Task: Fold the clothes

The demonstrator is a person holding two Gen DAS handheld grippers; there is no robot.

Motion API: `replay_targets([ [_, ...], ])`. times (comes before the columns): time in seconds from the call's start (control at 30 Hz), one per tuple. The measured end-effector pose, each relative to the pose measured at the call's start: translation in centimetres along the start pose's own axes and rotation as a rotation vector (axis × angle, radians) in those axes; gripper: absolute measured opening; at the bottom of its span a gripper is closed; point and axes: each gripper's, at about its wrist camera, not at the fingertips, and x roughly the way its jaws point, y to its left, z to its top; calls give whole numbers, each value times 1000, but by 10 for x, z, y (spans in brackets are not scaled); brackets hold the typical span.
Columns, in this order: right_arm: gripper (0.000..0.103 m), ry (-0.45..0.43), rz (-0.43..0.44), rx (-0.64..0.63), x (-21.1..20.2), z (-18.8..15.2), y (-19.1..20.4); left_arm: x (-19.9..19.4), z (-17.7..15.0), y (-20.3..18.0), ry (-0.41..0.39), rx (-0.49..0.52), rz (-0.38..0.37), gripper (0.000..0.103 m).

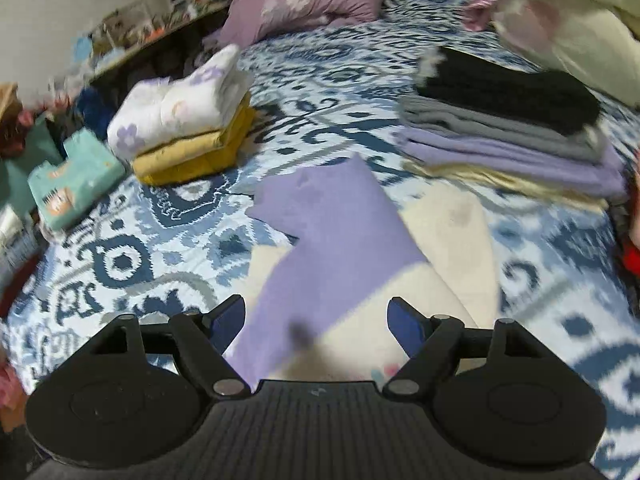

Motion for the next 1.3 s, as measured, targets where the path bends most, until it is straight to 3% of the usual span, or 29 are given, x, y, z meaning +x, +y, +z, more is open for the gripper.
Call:
replay_targets([
  [0.13, 78, 73, -78, -42, 35, 20, 24, -6, 1, 22, -28, -50, 34, 66],
  [0.27, 78, 158, -185, -90, 64, 23, 43, -9, 3, 35, -39, -119, 3, 66],
  [0.43, 67, 210, -237, -95, 80, 16, 50, -9, 8, 40, -35, -167, -25, 66],
  [0.5, 43, 211, -245, -91, 81, 14, 52, -10, 9, 43, -38, -185, -29, 66],
  [0.53, 36, 209, -250, -92, 82, 13, 53, -11, 9, 44, -39, -192, -28, 66],
  [0.6, 18, 195, -230, -59, 75, 14, 50, -12, 9, 44, -38, -201, -38, 66],
  [0.67, 10, 171, -207, -23, 64, 15, 46, -12, 9, 43, -35, -198, -45, 66],
  [0.97, 7, 30, -119, 180, -24, 2, -3, -13, 4, 35, -24, -162, -84, 66],
  [1.3, 4, -62, -126, 342, -93, -45, -63, -9, -8, 15, -1, -89, -107, 67],
])
